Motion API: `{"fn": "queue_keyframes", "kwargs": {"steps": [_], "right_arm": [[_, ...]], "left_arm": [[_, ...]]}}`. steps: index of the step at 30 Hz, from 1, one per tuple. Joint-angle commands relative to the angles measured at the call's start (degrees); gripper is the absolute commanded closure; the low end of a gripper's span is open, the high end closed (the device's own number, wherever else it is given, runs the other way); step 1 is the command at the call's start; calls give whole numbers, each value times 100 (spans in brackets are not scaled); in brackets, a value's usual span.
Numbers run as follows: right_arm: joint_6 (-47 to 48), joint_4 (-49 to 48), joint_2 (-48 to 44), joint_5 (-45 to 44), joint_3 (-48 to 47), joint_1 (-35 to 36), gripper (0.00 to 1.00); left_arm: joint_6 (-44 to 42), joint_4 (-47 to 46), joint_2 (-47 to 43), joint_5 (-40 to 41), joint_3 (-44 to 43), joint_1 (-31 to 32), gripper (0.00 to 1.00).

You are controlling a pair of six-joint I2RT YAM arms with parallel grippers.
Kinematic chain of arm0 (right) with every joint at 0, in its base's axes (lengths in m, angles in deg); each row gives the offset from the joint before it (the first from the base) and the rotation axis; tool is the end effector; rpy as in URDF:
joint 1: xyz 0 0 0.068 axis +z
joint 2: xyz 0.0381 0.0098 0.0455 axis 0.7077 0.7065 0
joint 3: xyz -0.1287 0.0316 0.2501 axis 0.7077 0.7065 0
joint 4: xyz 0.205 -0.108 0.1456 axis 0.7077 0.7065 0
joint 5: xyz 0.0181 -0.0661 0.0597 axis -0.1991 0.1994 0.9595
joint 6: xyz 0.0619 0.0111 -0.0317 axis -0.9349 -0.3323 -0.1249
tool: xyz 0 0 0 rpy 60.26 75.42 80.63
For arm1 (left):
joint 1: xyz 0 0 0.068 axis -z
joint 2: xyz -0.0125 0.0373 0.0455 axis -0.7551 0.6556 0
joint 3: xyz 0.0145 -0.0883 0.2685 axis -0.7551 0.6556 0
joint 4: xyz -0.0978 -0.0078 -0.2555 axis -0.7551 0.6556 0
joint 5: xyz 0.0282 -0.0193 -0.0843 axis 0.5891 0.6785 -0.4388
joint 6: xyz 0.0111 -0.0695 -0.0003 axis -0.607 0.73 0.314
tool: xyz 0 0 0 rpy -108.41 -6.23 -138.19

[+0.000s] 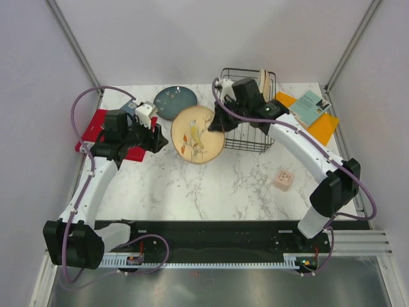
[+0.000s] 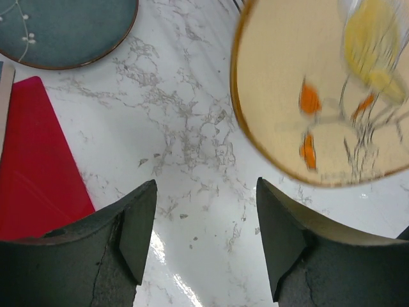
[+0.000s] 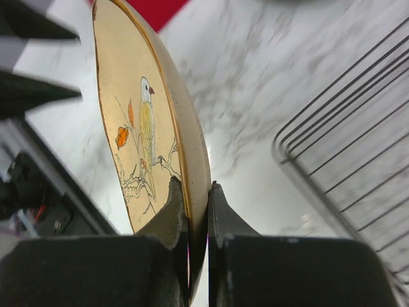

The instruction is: Load the plates into the dish rack

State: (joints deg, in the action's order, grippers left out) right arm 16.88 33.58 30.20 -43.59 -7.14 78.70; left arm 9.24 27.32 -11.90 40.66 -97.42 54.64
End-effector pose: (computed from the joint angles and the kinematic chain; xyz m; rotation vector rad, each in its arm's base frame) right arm 0.3271 0.2416 0.3511 -0.6570 2.2580 0.7937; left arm 0.2720 -0.0548 0.3133 0.6005 2.0325 -0.4806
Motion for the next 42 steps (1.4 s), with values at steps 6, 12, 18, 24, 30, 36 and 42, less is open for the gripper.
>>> {"fn": "queue_keyframes", "kwargs": {"steps": [6,12,18,24,30,36,42], "right_arm": [[-883,-856,663,-5262,-2480,-139,100],[-6,-1548,1341,-7006,-2913,-122,100],[549,-2331,1798,-8205,-3089,-209,100],[988,-2815,2167,-8750,-3203,-341,100],[1226,-2868,2484,-8918,-3133,-377,100],[1402,-2886,2888,-8962,-3317,-429,100],[1419,-2886,3187,-8988,-3414,-561,100]], "left_arm": [[478,-269,493,-12,65,11,31],[601,-322,564,-74,328,19,33],[689,-489,458,-91,592,19,34],[742,-498,554,-117,619,19,34],[768,-489,572,-91,584,19,34],[786,-463,528,-74,663,19,35],[725,-357,484,-109,830,19,35]]}}
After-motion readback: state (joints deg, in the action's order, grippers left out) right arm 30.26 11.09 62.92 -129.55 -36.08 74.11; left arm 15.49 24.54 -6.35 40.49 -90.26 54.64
